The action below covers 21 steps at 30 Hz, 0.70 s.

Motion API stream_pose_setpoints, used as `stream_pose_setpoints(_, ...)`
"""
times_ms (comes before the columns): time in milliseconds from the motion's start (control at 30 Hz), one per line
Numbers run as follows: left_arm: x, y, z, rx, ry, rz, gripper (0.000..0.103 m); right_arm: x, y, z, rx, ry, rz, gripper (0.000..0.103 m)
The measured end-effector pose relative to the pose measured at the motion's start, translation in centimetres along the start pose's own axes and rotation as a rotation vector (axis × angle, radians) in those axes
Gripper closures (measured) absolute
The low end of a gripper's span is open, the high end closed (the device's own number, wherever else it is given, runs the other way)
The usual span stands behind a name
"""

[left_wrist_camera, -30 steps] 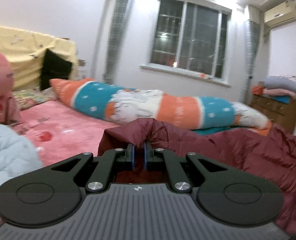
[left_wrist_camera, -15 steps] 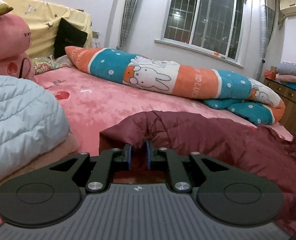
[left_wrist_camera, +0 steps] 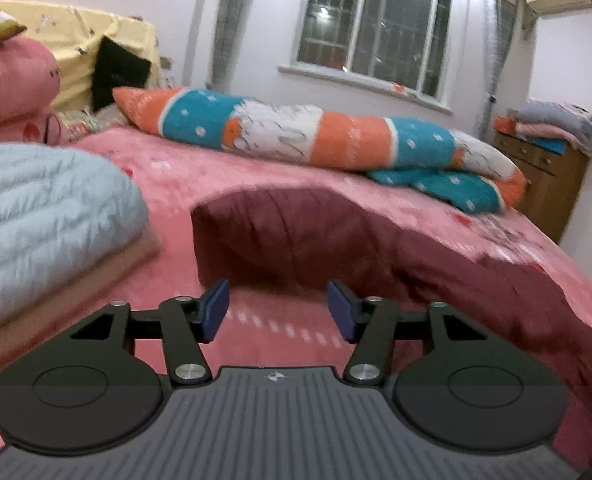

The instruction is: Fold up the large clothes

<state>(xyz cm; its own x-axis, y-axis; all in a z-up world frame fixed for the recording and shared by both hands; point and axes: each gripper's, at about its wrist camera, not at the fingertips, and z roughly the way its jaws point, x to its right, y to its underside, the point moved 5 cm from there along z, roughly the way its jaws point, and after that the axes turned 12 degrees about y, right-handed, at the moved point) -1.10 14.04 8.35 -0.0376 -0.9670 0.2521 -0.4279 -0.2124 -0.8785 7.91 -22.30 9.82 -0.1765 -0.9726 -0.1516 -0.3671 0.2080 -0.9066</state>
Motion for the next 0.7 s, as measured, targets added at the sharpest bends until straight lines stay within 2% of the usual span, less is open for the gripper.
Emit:
stream_pose_setpoints(233, 0.7, 5.3, -2.9, -0.088, 0.048, -0.024, 0.026, 1.9, 7.0, -6.5, -0.163, -0.006, 0.108, 0.017)
stream_pose_setpoints(433, -0.6, 8.8, -3.3, -0.123, 0.058, -0.142, 0.025, 1.8, 11.9, -10.3, -0.315, -0.081, 0.169, 0.017)
stream_pose_setpoints(633, -0.9, 10.1, -2.1, -0.141, 0.090, -0.232, 0.026, 0.5, 14.9, -12.0, -0.424, -0.108, 0.215, 0.017)
stream_pose_setpoints(700, -0.5, 10.2, -1.8, -0.143, 0.098, -0.235, 0.028, -0.1, 15.6, -12.0, -0.448, -0.118, 0.208, 0.017)
